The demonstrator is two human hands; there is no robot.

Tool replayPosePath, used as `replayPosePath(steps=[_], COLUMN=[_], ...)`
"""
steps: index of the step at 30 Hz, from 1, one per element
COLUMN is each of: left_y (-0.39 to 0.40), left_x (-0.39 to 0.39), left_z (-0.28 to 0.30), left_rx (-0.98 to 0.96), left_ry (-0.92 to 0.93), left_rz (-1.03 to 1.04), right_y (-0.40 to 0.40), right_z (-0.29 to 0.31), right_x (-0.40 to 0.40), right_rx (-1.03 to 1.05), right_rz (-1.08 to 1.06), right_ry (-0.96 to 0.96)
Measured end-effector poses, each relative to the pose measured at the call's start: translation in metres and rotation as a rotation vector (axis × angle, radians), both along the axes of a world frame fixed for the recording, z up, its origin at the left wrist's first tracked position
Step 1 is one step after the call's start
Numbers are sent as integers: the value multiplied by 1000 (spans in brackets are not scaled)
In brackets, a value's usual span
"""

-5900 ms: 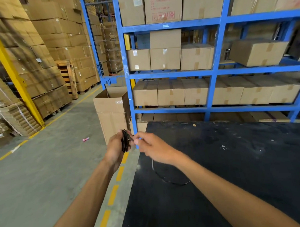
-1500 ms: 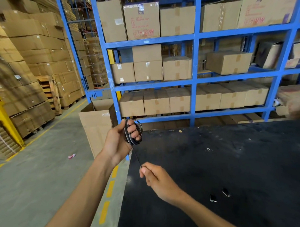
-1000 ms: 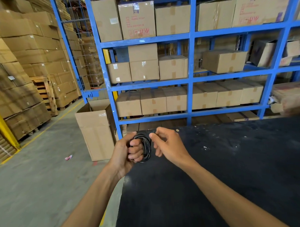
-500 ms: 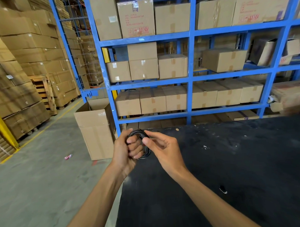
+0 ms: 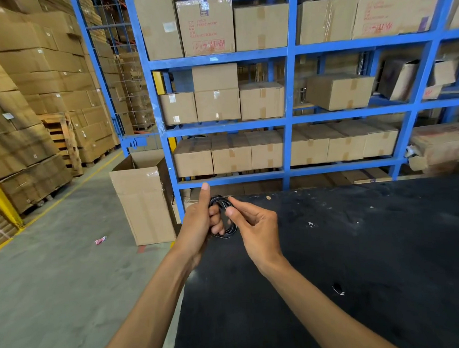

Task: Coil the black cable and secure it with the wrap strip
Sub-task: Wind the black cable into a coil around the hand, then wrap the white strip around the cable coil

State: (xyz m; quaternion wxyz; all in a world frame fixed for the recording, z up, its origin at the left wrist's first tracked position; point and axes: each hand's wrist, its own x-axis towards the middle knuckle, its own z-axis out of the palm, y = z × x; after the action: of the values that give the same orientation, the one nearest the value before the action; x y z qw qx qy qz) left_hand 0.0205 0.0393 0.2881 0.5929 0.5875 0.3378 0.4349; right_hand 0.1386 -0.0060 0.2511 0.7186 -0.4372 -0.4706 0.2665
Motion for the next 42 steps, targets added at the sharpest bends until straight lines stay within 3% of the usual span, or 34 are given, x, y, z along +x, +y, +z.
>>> replayPosePath(steps=[5, 13, 19, 29, 36, 42], left_y=[-3, 1, -5, -6, -5, -9], left_x=[3, -3, 8, 28, 56, 85], left_z=[-2, -7, -12, -33, -55, -70], left_rx=[140, 306, 337, 589, 516, 272], left_ry=[156, 328, 344, 255, 180, 17], left_rz=[-33, -190, -39, 77, 53, 6], right_y=[-2, -9, -13, -17, -25, -29], right_z=[-1, 3, 6, 3, -14, -37], right_x=[10, 29, 36, 63, 92, 116], right_rx=[-11, 35, 67, -25, -78, -162], right_rz=[-96, -240, -282, -236, -256, -290], right_ry=[-55, -311, -486, -545, -569, -467])
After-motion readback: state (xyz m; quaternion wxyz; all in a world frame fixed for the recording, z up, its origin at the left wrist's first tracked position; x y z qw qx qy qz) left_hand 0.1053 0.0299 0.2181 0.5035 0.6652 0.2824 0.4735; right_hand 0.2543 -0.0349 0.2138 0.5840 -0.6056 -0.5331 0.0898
